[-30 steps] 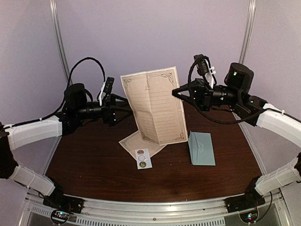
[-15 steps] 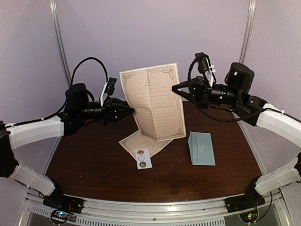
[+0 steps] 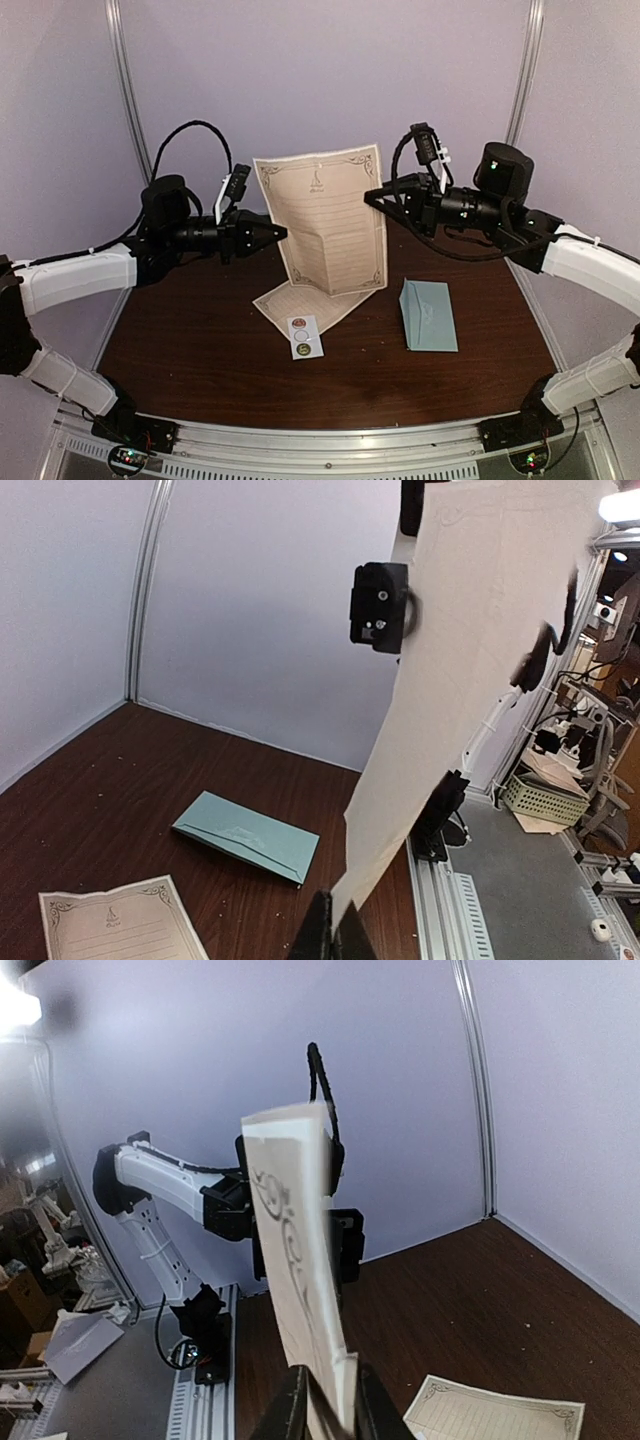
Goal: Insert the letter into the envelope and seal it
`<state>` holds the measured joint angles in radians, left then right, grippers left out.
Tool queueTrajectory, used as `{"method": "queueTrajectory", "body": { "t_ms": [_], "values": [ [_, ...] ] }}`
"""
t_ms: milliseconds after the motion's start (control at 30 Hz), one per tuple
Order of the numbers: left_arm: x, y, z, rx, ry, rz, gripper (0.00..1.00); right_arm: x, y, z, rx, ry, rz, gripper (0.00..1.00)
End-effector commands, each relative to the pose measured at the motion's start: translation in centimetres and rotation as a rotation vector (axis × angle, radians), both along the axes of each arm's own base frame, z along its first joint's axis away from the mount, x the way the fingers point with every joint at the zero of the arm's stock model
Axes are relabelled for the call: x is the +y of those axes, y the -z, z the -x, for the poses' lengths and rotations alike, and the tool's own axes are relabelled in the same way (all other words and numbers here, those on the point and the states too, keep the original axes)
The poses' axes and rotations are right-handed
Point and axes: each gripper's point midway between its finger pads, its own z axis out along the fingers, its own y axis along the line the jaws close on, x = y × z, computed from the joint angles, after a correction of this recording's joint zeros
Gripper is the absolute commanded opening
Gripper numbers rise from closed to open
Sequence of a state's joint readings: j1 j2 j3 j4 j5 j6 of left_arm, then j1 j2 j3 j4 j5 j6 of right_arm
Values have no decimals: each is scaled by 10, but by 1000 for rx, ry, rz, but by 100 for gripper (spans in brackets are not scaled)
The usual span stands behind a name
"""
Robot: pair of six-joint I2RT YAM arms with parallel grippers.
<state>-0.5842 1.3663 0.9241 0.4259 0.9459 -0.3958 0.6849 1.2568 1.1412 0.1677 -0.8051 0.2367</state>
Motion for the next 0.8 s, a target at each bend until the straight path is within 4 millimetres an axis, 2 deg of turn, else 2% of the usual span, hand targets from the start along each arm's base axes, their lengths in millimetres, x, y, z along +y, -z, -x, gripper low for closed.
{"method": "queueTrajectory", "body": {
  "t_ms": [0, 100, 167, 300, 767],
  "values": [
    [-2, -16, 0, -41, 15, 23, 0, -3, 3, 0, 13, 5, -10, 23],
    [-2, -17, 0, -36, 12, 26, 0, -1, 11, 4, 32, -28, -5, 35],
    [-2, -16, -1, -32, 8, 26, 0, 0, 15, 8, 43, -51, -2, 37],
    [-3, -14, -2, -22, 6, 24, 0, 0, 22, 11, 60, -68, -1, 38],
    [0, -20, 0, -37, -2, 34, 0, 7, 59, -11, 126, 7, 62, 33]
  ]
}}
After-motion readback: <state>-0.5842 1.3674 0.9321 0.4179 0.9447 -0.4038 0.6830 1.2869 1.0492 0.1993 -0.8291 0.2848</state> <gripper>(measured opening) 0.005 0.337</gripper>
